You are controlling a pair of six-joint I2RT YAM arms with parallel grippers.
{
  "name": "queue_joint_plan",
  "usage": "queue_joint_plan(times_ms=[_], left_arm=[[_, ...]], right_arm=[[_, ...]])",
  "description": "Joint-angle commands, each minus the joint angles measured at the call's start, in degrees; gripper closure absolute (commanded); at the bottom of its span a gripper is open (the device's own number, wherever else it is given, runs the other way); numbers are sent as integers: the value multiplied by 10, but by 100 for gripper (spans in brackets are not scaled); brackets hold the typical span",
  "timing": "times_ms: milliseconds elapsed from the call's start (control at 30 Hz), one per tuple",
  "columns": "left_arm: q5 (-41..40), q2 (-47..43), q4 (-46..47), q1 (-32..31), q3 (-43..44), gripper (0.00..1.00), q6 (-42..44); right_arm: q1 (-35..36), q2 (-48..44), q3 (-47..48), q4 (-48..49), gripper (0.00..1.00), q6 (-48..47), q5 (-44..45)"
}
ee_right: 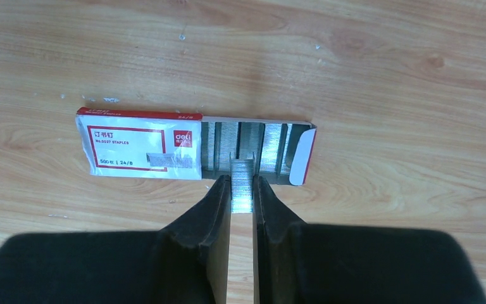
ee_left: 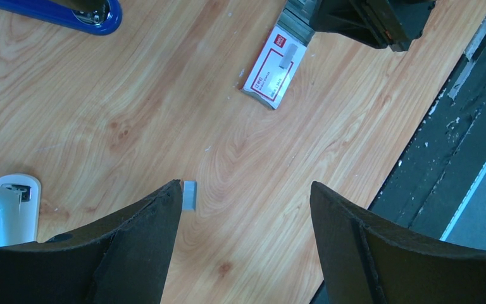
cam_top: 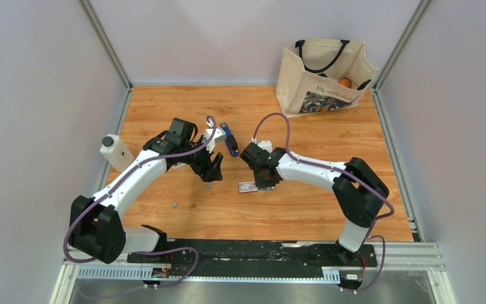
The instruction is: Unload the staples from the stapler
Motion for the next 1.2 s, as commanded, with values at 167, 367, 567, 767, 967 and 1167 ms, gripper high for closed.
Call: queue_joint_plan(times_ms=[167,367,567,767,967,1167], left_arm=[[1,-13,-1,-3,22,18,20],[-1,-14,-1,-3,20,18,21],[-1,-15,-1,-3,20,18,21],[-1,-17,-2,-3,20,18,23],[-2,-18,-3,-3,18,18,25],[-1,-20,-4,-3,18,18,25]], right_arm=[[6,22,29,12,88,14,-5],[6,28,30,13,88,11,-3],[6,36,35,14,87,6,-3],[6,41,41,13,87,0,2],[5,47,41,14,87,-1,1],[3,54,42,14,87,-3,2]])
